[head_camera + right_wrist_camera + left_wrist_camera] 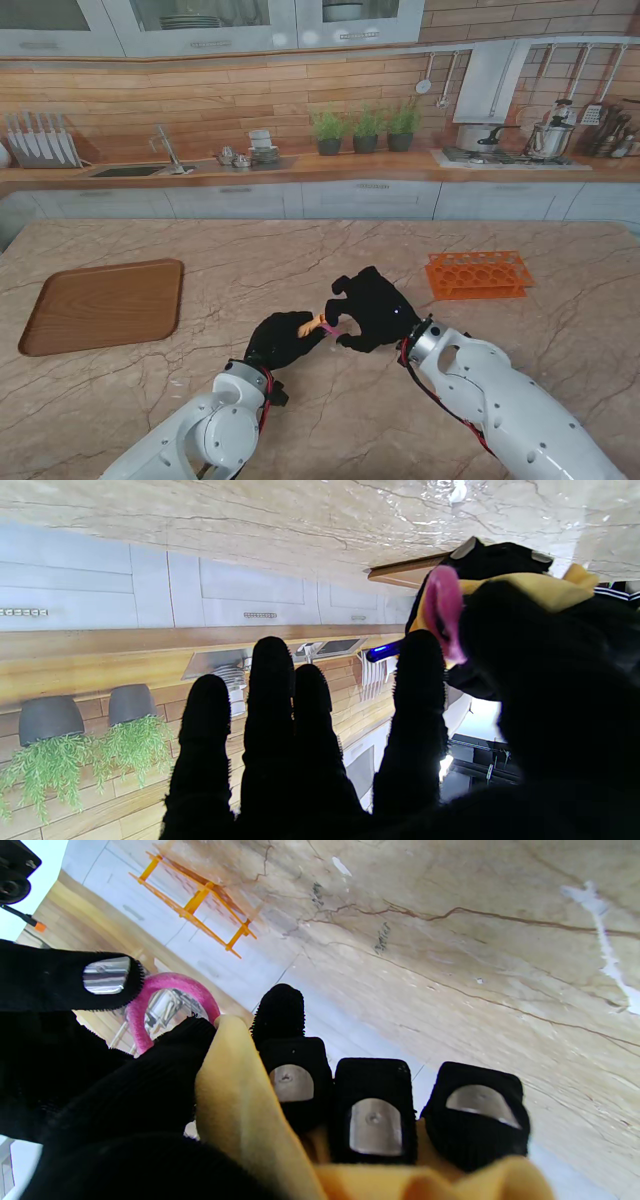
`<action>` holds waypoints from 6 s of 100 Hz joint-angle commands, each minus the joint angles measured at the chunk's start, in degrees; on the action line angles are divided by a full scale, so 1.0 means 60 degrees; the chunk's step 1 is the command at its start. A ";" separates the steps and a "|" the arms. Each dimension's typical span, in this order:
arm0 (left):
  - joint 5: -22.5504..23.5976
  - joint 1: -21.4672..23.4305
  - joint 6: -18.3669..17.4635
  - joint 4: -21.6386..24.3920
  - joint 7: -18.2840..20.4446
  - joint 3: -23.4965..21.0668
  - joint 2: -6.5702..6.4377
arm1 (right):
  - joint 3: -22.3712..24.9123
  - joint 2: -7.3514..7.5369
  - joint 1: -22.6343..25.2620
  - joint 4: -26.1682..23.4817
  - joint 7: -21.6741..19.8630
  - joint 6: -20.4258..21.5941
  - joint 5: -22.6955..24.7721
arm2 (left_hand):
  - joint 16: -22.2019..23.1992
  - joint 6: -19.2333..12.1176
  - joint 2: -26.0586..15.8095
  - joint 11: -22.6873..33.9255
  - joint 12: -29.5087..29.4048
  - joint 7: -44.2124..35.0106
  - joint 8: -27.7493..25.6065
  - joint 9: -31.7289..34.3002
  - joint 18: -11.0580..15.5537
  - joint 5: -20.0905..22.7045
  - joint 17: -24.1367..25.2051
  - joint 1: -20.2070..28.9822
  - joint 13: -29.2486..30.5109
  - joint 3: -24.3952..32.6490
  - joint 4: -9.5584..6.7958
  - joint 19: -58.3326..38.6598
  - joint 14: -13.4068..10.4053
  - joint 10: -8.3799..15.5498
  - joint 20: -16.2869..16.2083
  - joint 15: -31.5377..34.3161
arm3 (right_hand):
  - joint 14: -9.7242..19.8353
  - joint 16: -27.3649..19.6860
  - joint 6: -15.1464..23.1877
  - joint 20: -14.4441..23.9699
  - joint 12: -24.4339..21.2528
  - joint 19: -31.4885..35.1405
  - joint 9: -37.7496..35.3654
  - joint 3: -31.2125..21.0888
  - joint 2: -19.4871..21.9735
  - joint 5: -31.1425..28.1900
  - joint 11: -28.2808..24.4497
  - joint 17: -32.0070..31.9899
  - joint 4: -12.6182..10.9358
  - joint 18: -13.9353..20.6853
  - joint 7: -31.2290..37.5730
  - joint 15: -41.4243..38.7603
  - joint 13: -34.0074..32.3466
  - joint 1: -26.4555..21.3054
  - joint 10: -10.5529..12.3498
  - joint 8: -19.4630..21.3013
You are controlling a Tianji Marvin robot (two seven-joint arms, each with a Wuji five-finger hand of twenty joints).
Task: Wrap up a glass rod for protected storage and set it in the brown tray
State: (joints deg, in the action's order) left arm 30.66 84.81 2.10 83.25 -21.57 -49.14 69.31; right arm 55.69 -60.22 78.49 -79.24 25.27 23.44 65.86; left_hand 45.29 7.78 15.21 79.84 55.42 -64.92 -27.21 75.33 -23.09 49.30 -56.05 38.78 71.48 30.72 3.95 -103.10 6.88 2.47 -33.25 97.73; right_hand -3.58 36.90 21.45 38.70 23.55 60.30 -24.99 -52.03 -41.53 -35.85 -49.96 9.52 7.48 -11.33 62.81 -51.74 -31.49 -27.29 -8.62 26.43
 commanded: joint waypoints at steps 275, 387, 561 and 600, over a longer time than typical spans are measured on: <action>0.0055 0.0268 -0.0725 0.0234 0.0093 -0.0080 -0.0036 | 0.0095 -0.0324 -0.0159 -0.0014 -0.1819 0.0087 -0.2087 | -0.0015 0.0670 0.1738 0.0543 0.0048 -0.0478 -0.2133 0.0296 0.0274 -0.0066 -0.0049 -0.1229 0.0229 -0.0535 -0.0054 -0.1505 -0.0770 0.0797 0.0081 0.0891 | -0.0160 -0.0180 0.0117 -0.0789 0.0068 0.0662 -0.2025 0.0873 0.2563 -0.0620 -0.0011 -0.0064 0.0228 0.0045 -0.0482 -0.0208 -0.0454 -0.1401 0.0080 -0.0736; -0.0707 0.0425 0.0162 0.0474 0.0145 -0.0178 0.0132 | 0.0090 -0.0173 -0.0167 -0.0084 -0.1152 0.0614 -0.1092 | 0.0293 0.0912 -0.0815 0.0259 0.0735 0.0224 -0.1588 -0.0044 -0.0213 -0.0835 0.0496 -0.1781 0.0225 0.1576 -0.1592 -0.0841 -0.0428 0.0496 -0.0425 0.0555 | -0.0339 -0.0021 -0.0229 -0.0634 0.0152 0.0365 -0.2907 0.0163 0.1670 -0.1249 -0.0058 0.0078 0.0332 -0.0193 -0.0462 -0.0063 -0.0759 -0.1186 0.0067 -0.0984; -0.0647 0.0400 -0.1413 0.0271 -0.0229 -0.0355 0.0138 | 0.1281 -0.0261 0.1338 -0.1157 -0.3847 -0.0757 -0.3736 | 0.0178 0.0364 0.2177 0.0452 0.0477 -0.1265 -0.1651 0.0280 0.0481 -0.1302 0.0279 -0.0326 0.0233 0.4309 -0.0781 -0.1248 -0.0909 0.1061 -0.0067 0.0697 | -0.0510 0.0073 -0.1865 -0.0250 0.0002 -0.0192 -0.3997 -0.0095 0.1671 -0.1617 0.0416 0.0427 0.0740 -0.0298 -0.0496 0.0293 -0.1194 -0.2078 0.0019 -0.0802; -0.0665 0.0305 -0.1126 0.0151 -0.0521 -0.0308 0.0241 | 0.1288 -0.0384 0.1601 -0.1137 -0.2605 -0.0771 -0.3162 | 0.0184 0.0298 0.2245 0.0498 0.0435 -0.1286 -0.1841 0.0287 0.0658 -0.1289 0.0251 -0.0289 0.0235 0.4297 -0.0918 -0.1298 -0.1129 0.1093 -0.0046 0.0658 | -0.0632 0.0177 -0.2114 -0.0080 -0.0119 -0.0122 -0.4555 -0.0525 0.1095 -0.2128 0.0372 0.0875 0.0644 -0.0424 -0.0512 0.0093 -0.1700 -0.1820 -0.0081 -0.1352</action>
State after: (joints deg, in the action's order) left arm 27.02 86.43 -5.20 84.01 -24.41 -50.92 70.21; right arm 63.43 -62.27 87.31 -86.01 9.72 18.78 46.01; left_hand 45.92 11.48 24.43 73.43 56.66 -70.09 -37.36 74.70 -20.93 42.44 -53.68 28.93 71.82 48.28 5.31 -103.03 7.14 -1.13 -33.91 96.92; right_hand -7.43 37.27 8.63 36.62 23.40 59.59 -50.99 -52.36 -33.13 -46.11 -48.03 14.57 11.54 -12.85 57.99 -50.31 -40.31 -38.37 -7.90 18.61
